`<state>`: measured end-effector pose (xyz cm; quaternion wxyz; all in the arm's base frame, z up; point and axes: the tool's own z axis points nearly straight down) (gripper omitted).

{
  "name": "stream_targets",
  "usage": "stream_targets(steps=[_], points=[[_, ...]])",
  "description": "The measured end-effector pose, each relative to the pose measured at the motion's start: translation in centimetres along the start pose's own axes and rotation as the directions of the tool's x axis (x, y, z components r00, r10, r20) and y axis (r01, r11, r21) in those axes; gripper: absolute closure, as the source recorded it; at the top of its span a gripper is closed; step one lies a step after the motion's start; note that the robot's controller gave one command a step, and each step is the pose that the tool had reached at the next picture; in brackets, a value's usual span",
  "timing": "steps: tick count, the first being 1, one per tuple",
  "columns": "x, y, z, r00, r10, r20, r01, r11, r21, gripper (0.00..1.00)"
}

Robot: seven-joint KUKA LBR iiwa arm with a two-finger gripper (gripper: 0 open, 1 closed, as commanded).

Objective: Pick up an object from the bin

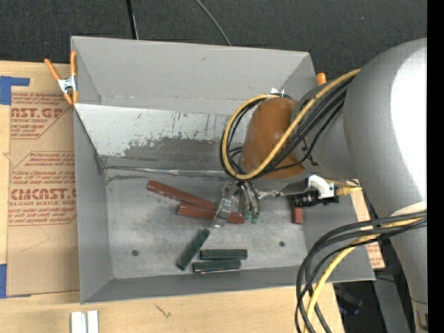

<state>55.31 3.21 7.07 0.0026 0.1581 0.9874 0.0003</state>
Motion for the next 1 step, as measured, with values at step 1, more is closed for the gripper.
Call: stream_targets(steps=[1], points=[[1.35,-3.46,-18.4,0.999,-0.044,0.004,0.044,0.999,-0.001,1.0]])
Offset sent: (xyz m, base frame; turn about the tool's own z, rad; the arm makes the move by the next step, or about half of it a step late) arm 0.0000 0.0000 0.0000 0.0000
